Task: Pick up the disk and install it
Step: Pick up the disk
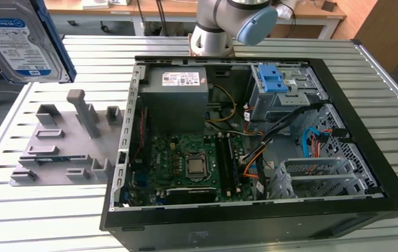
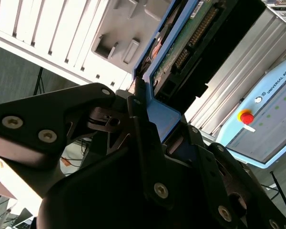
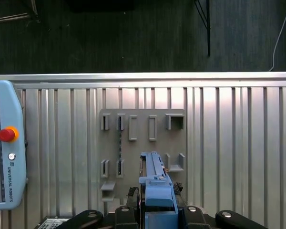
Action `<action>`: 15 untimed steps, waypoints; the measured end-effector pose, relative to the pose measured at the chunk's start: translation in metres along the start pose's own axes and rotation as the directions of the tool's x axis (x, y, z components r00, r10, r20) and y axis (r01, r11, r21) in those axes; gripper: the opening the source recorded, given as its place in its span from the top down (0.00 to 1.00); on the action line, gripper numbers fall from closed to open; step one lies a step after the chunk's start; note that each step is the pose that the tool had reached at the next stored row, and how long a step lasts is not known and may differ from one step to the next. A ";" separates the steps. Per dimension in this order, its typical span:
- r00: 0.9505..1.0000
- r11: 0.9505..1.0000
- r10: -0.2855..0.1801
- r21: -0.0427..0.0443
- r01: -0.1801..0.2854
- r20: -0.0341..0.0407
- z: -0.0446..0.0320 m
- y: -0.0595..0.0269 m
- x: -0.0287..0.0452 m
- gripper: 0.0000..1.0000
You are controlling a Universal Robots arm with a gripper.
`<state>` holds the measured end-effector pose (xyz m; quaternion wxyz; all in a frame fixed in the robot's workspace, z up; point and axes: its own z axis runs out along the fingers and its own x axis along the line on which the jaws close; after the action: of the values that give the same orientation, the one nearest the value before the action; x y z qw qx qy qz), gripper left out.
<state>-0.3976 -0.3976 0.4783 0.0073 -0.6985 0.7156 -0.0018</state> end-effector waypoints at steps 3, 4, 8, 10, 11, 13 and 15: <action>1.000 1.000 0.000 0.000 0.000 0.000 0.0001 -0.0060 -0.0001 0.63; 1.000 1.000 0.000 0.000 0.000 0.000 0.0002 -0.0081 -0.0002 0.63; 1.000 1.000 0.000 0.000 0.000 0.000 0.0002 -0.0170 -0.0004 0.63; 1.000 1.000 0.000 0.000 0.000 0.000 0.0002 -0.0213 -0.0005 0.63; 1.000 1.000 0.000 0.000 0.000 0.000 0.0003 -0.0233 -0.0005 0.63; 1.000 1.000 0.000 0.000 0.000 0.000 0.0004 -0.0276 -0.0007 0.63; 1.000 1.000 0.000 0.000 0.000 0.000 0.0005 -0.0318 -0.0008 0.63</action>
<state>-0.3657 -0.3976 0.4783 0.0074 -0.6985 0.7156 -0.0018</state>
